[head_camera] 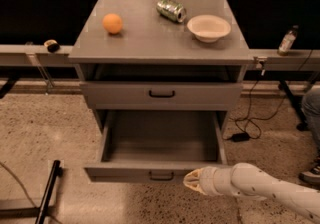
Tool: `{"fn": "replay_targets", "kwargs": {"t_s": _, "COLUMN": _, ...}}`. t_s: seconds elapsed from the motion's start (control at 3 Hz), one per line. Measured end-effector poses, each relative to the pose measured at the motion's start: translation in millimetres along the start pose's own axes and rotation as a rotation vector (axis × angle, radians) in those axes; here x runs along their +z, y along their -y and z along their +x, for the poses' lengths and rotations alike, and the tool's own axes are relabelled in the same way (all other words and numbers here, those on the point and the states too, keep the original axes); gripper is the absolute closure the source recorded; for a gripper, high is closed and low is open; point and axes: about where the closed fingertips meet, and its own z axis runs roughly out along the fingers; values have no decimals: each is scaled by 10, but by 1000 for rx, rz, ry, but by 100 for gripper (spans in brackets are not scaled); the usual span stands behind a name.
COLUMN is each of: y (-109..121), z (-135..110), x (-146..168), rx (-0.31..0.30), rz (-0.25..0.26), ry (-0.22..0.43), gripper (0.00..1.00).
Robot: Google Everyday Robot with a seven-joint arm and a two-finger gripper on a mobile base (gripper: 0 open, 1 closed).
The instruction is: Close middle drawer
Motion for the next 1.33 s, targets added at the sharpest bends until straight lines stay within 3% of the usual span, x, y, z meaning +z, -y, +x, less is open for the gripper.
{"fn": "replay_targets", "kwargs": {"t_s": 0.33, "y": 283, "z": 132, "x": 184, "rx": -50, "rz": 34, "ry": 55, "gripper": 100}}
{"fn": "replay_targets", "kwargs": {"t_s": 0.67, "y": 798, "z": 383, "x": 260, "rx": -28, "rz": 87, "ry": 80, "gripper": 100}}
{"fn": "replay_targets", "kwargs": {"t_s": 1.33, "y": 828, "z": 364, "x": 299, "rx": -48, "rz": 100, "ry": 88, "gripper": 100}}
